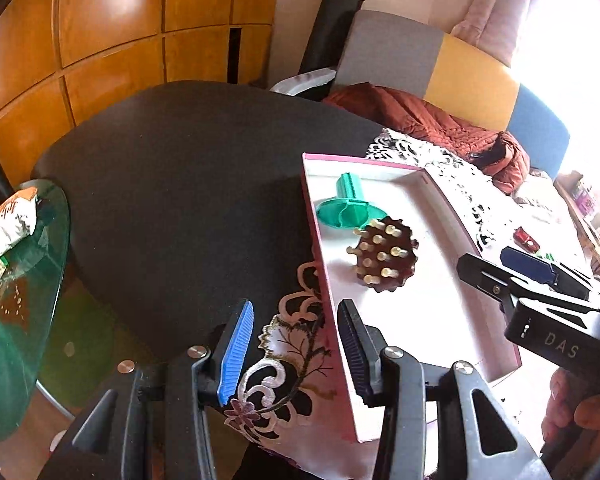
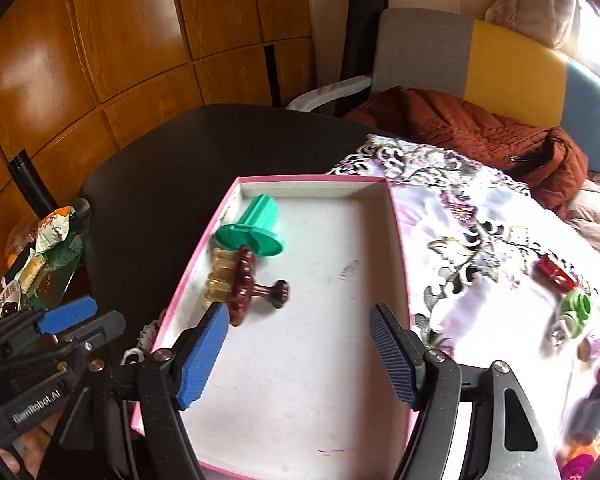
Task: Organize rigid objects
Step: 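Carry the brown spiky roller into the tray and release it with the right gripper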
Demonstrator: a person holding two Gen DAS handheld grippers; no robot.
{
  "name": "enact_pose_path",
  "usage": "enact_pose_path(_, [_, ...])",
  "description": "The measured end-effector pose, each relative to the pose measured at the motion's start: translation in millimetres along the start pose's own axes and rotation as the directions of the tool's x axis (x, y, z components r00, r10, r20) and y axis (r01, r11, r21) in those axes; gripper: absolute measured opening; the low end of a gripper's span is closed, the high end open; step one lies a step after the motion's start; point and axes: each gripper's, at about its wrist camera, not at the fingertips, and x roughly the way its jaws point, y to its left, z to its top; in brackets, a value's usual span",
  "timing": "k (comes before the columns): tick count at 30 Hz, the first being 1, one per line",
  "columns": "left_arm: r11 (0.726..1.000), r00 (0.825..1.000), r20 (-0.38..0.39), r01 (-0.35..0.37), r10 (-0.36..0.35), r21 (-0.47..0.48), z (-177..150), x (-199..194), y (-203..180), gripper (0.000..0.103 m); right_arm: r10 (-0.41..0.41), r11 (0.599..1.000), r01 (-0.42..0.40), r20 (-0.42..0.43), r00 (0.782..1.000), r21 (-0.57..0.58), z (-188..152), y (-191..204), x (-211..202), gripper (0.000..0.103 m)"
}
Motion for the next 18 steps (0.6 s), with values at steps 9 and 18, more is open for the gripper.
enact_pose_path(9, [0.999, 1.000, -0.002, 0.012, -0.012, 0.049, 0.1, 0.3, -16.3, 0.044, -0.083, 0.996, 0.084, 0.018, 0.996, -0.008, -10.5, -35.0, -21.2, 0.084])
enact_pose_path(18, [0.995, 0.999, -0.001, 0.047, -0.047, 0.087, 2.0, 0.7, -33.1, 0.044, -0.223, 0.974, 0.223, -0.001, 0.975, 0.040, -27.0, -108.8, -49.5, 0.087])
